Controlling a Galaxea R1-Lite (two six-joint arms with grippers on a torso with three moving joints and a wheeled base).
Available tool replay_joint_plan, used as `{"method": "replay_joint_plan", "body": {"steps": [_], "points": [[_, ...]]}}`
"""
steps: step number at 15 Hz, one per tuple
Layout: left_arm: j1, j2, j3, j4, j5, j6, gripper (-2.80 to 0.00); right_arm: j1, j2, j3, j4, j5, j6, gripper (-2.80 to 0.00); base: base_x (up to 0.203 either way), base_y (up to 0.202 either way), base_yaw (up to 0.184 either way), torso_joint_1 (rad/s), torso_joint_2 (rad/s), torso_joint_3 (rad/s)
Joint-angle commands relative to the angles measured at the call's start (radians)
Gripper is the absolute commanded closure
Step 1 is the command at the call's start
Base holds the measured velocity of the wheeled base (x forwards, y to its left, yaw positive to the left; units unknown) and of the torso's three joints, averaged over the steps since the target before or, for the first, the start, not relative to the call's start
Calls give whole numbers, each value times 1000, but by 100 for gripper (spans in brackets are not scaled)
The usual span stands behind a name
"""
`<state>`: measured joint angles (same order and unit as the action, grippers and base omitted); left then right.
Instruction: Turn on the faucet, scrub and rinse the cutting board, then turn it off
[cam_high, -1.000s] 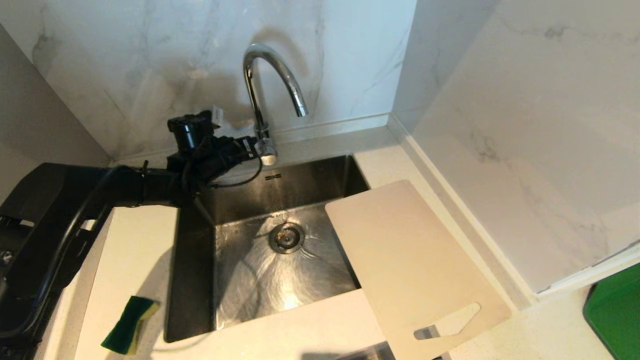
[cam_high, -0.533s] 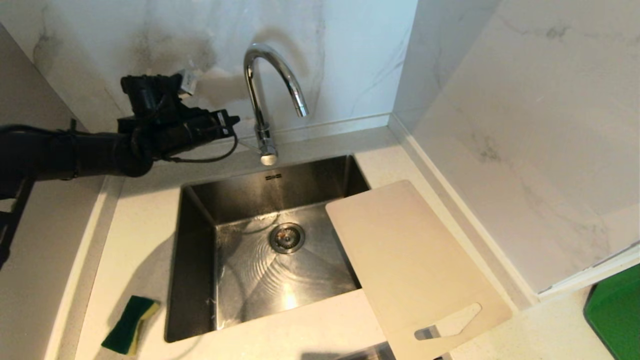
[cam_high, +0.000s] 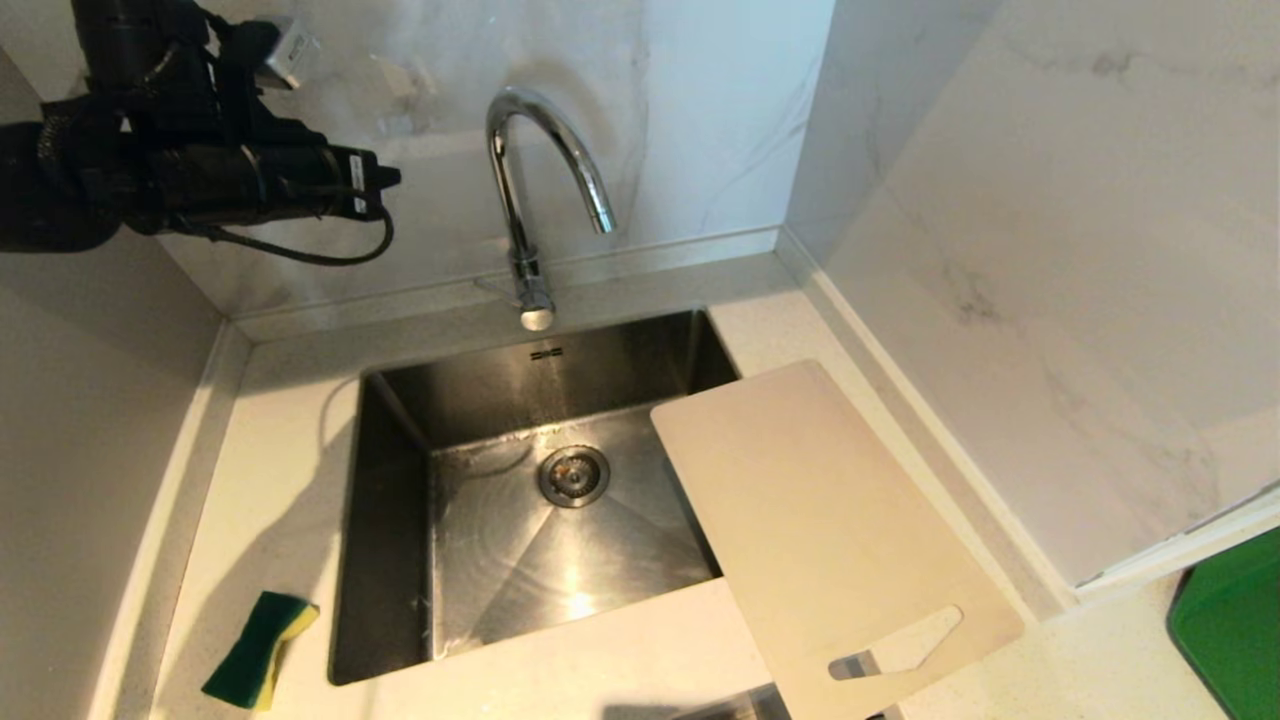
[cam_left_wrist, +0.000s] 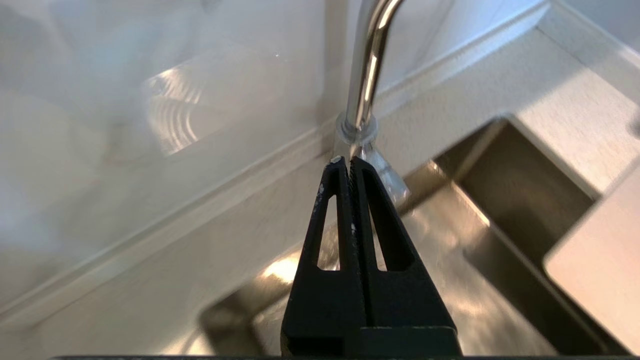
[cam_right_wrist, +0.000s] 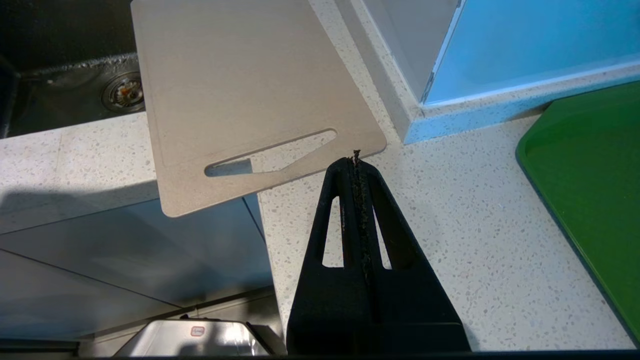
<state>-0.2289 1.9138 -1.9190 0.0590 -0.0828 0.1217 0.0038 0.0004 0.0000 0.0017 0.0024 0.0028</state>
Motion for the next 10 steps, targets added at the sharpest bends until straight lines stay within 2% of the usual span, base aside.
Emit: {"method": "replay_joint_plan", "body": {"steps": [1,3,5,10], "points": [[10,-124,6,101,8,7,0,1,0,2,0,1,0,0,0,0,0,0,0,0],[29,-208,51,162,12,8,0,1,0,2,0,1,0,0,0,0,0,0,0,0],[55,-316,151,183,13,9,0,1,0,2,0,1,0,0,0,0,0,0,0,0],[142,-637,467,203,5,8,0,1,0,2,0,1,0,0,0,0,0,0,0,0]]}}
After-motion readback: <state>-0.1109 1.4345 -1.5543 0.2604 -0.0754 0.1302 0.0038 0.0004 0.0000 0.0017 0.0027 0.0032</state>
